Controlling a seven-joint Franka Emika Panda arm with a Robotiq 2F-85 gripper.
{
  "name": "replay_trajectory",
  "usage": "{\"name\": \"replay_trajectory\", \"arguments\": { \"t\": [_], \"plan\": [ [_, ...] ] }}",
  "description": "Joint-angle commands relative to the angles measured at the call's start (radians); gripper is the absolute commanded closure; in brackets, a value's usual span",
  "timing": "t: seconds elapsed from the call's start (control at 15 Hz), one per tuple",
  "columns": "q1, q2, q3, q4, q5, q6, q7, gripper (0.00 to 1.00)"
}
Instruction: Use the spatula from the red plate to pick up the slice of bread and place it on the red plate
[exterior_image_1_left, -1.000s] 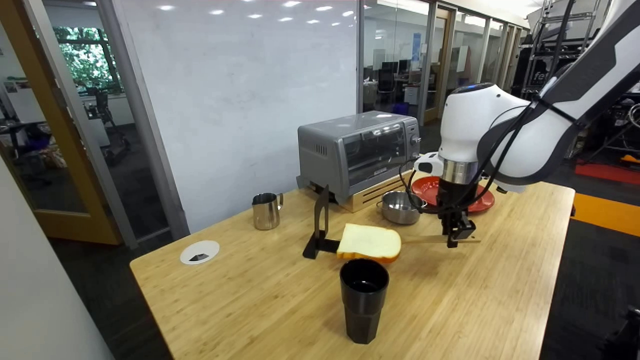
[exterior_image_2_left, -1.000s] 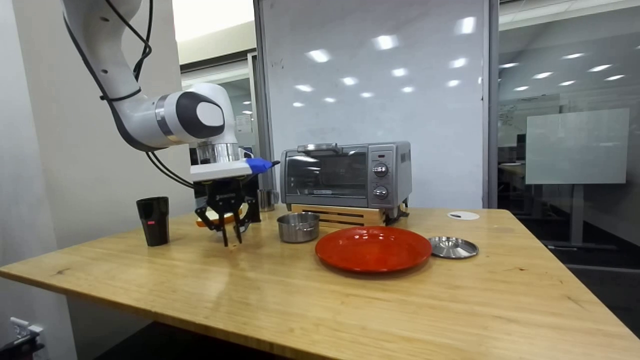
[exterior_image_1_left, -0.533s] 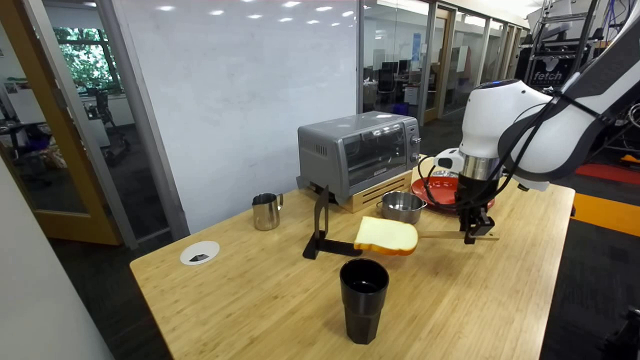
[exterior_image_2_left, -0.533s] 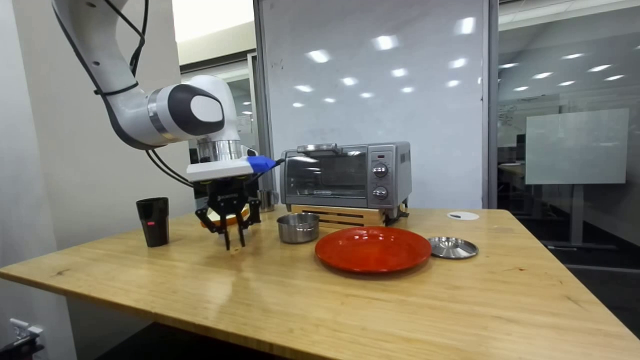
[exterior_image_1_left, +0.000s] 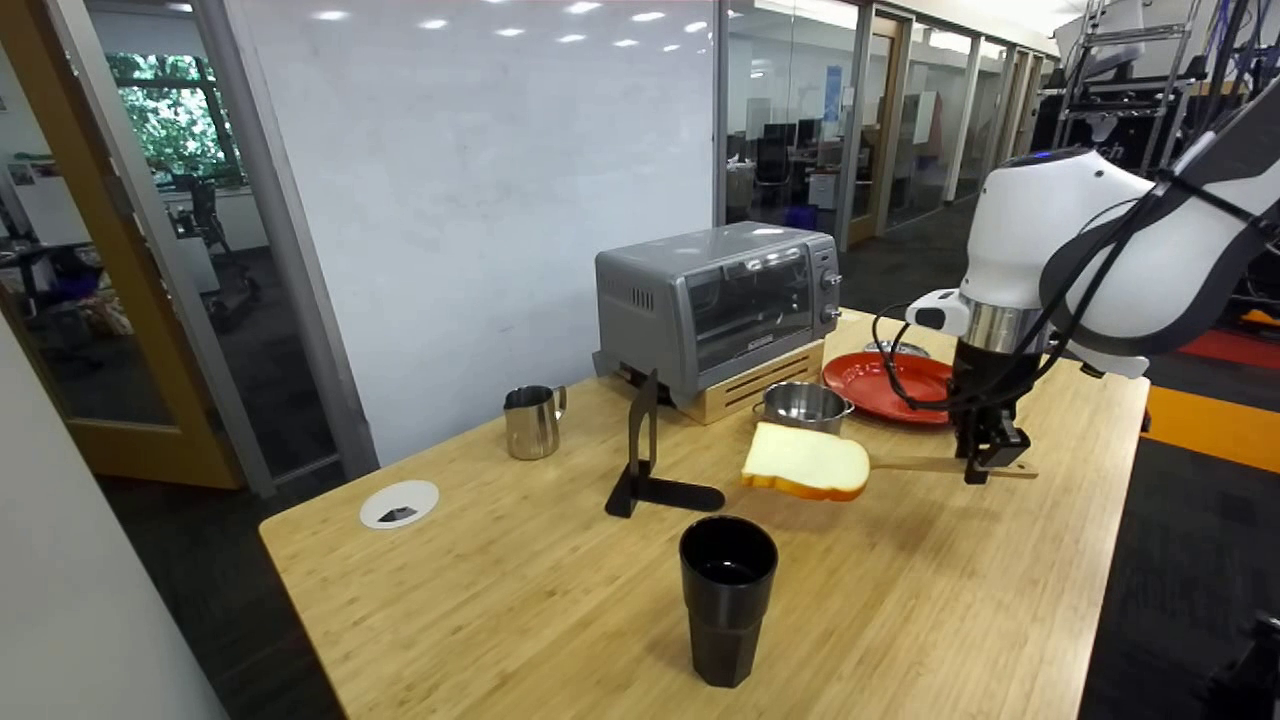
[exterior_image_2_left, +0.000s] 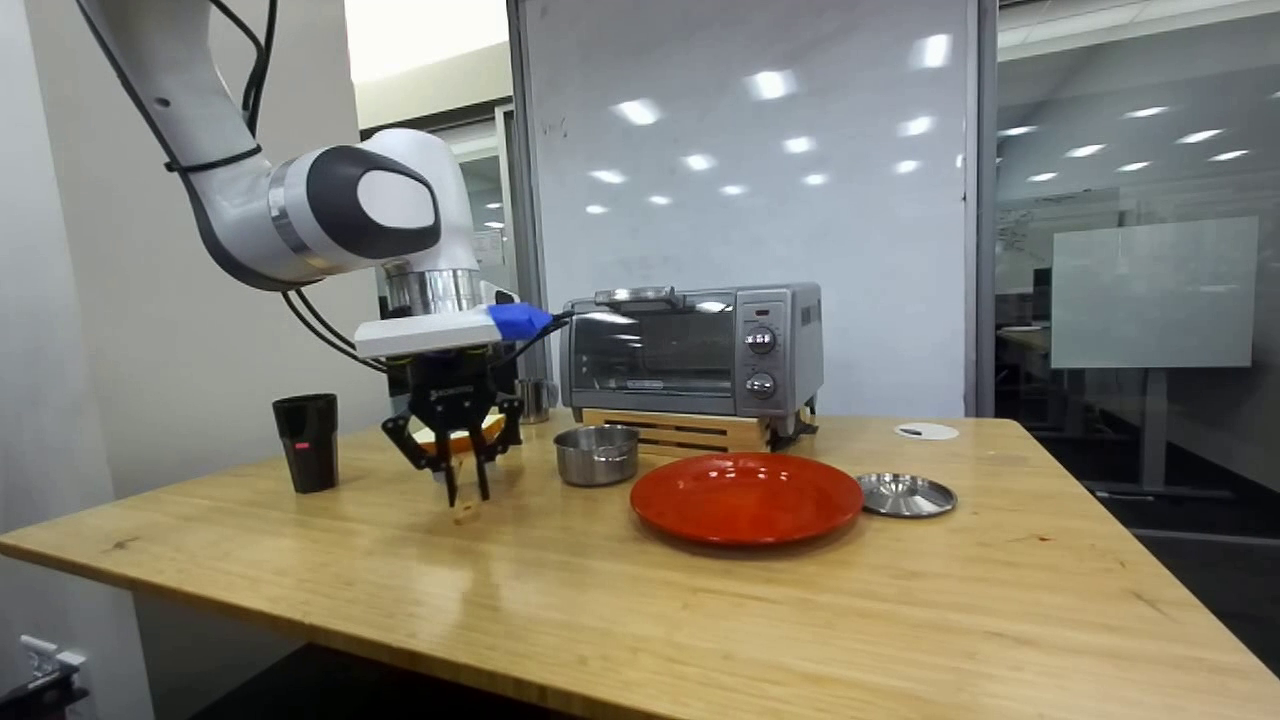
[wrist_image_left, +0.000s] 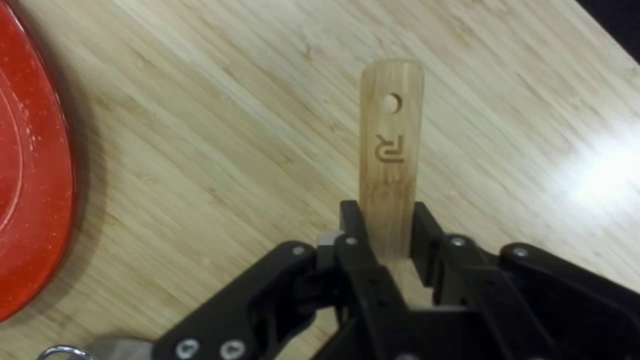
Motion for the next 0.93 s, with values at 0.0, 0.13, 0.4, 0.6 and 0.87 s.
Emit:
{"name": "replay_trajectory", "arguments": {
  "t": [0.0, 0.13, 0.4, 0.6, 0.87],
  "plan": [
    [-0.011, -0.068, -0.022, -0.072, 0.031, 0.030, -0.051, 0.93],
    [-0.010, -0.086, -0.037, -0.089, 0.034, 0.025, -0.054, 0.93],
    [-0.013, -0.108, -0.073, -0.120, 0.030, 0.023, -0.045, 0.93],
    [-0.021, -0.116, -0.104, -0.135, 0.035, 0.024, -0.041, 0.93],
    [-0.034, -0.129, -0.143, -0.148, 0.049, 0.024, -0.039, 0.93]
  ]
}}
